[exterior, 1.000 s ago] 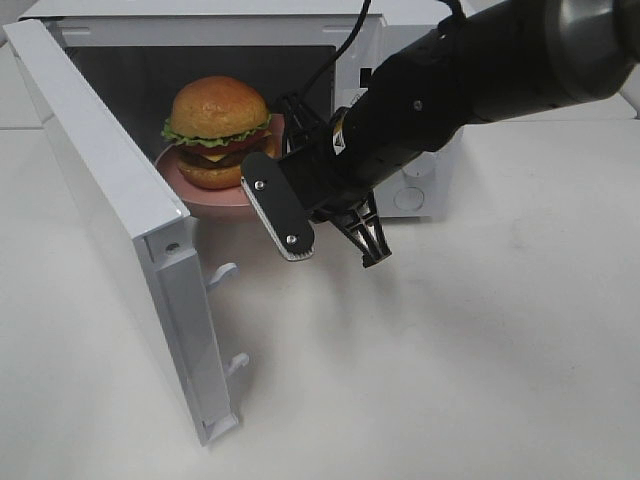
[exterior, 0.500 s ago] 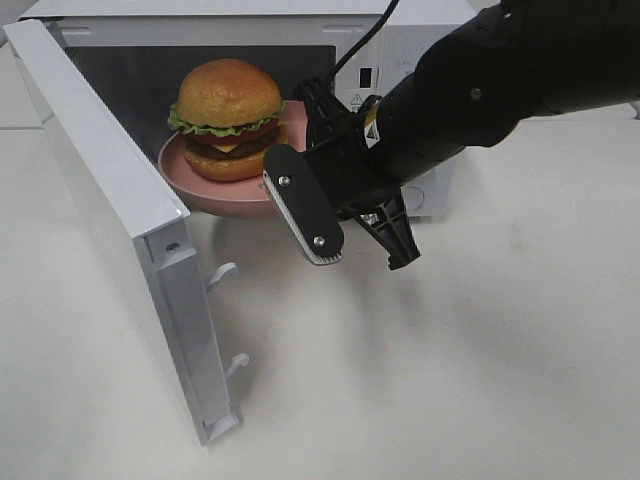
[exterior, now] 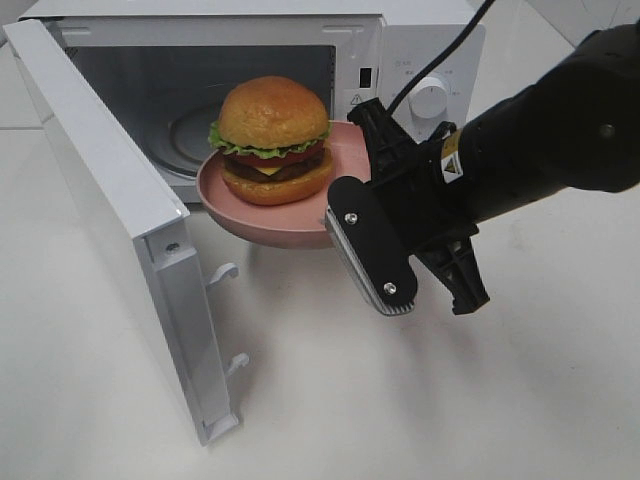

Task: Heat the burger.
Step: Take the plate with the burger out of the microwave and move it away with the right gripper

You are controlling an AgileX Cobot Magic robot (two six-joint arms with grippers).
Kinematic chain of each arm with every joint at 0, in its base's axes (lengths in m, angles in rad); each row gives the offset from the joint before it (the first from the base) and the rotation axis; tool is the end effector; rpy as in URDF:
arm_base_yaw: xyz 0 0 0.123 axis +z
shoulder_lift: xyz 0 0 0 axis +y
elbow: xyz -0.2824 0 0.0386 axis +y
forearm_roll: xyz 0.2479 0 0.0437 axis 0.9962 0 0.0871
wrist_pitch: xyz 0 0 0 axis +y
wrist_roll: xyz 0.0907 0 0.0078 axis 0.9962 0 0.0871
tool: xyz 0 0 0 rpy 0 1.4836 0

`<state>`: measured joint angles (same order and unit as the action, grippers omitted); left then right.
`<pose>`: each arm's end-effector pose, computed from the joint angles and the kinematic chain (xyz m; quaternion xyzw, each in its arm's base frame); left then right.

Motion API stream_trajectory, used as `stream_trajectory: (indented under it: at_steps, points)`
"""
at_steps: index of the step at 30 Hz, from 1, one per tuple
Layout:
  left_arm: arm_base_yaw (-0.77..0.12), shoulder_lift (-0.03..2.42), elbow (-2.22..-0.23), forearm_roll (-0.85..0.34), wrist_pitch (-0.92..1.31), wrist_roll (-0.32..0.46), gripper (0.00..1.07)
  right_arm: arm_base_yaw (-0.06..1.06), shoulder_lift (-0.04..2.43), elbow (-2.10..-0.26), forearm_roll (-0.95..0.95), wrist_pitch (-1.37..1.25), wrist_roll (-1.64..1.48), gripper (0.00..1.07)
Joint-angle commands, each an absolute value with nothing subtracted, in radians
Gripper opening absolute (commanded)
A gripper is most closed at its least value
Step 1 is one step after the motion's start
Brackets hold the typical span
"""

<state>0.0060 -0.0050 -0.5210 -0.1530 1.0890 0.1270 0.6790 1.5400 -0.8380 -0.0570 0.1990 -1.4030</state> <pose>-0.0097 -0.0124 0.2814 0.0565 0.8495 -0.0416 0.5229 0.2418 0.1938 0.2135 -0.8136 0.4488 -0.1454 0.3399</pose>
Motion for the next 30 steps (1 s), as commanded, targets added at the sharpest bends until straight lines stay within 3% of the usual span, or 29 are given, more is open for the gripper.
stream_trajectory:
  at_steps: [1,17,30]
  points:
    - [0.008,-0.02,-0.518,-0.159,1.075,0.123,0.98,0.677,1.459,-0.799,-0.058,0.119,-1.402,0.0]
    - [0.008,-0.02,-0.518,-0.159,1.075,0.123,0.98,0.677,1.186,-0.583,-0.059,0.128,-1.399,0.01]
    - [0.008,-0.02,-0.518,-0.159,1.075,0.123,0.98,0.677,0.894,-0.465,-0.064,0.32,-1.39,0.02]
